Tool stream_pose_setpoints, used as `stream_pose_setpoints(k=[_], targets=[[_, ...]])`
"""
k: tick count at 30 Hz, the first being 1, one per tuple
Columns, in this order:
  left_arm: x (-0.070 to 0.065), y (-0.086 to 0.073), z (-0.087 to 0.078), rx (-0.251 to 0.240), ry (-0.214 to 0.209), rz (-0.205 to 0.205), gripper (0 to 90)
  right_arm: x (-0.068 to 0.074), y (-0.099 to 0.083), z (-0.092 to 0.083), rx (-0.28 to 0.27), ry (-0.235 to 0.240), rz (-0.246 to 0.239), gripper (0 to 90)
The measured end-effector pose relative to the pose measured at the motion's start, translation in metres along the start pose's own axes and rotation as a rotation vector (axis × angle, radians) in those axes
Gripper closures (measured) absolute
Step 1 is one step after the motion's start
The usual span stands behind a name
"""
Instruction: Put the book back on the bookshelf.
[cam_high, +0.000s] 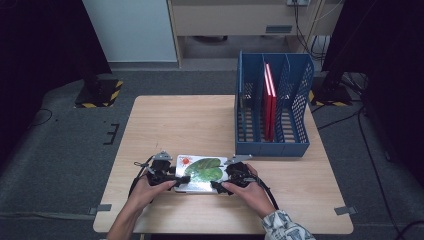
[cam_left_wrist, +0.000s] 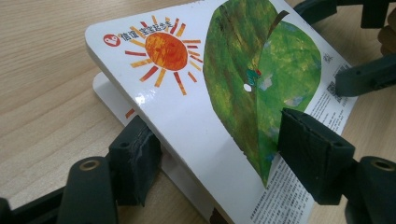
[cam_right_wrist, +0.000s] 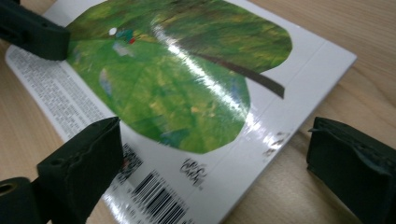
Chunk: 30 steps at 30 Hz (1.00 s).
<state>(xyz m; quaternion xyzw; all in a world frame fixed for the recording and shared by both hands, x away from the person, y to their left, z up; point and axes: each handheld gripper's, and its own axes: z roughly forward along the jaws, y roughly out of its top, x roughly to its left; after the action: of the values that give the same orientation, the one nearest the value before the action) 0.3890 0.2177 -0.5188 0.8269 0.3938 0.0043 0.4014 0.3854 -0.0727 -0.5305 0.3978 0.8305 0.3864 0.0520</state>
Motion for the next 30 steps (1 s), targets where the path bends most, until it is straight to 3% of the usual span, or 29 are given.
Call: stream_pose_setpoints(k=[11,17,23,30], targets=[[-0.002,-0.003,-0.002,0.001,-0.008,0.018,31.7,-0.004,0.006,0.005,0.003,-0.003,0.005,1.7],[-0.004,-0.002,-0.001,0.001,-0.011,0.030,31.7,-0.012,0.013,0.007,0.002,-0.015,0.050,2.7],[-0.005,-0.003,-0.003,0.004,-0.005,0.035,32.5,-0.011,0.012,0.004,-0.017,-0.023,0.060,8.0],[-0.007,-0.002,-0.004,0.005,-0.001,0.046,33.1,-0.014,0.011,0.003,-0.003,-0.006,0.081,5.8]])
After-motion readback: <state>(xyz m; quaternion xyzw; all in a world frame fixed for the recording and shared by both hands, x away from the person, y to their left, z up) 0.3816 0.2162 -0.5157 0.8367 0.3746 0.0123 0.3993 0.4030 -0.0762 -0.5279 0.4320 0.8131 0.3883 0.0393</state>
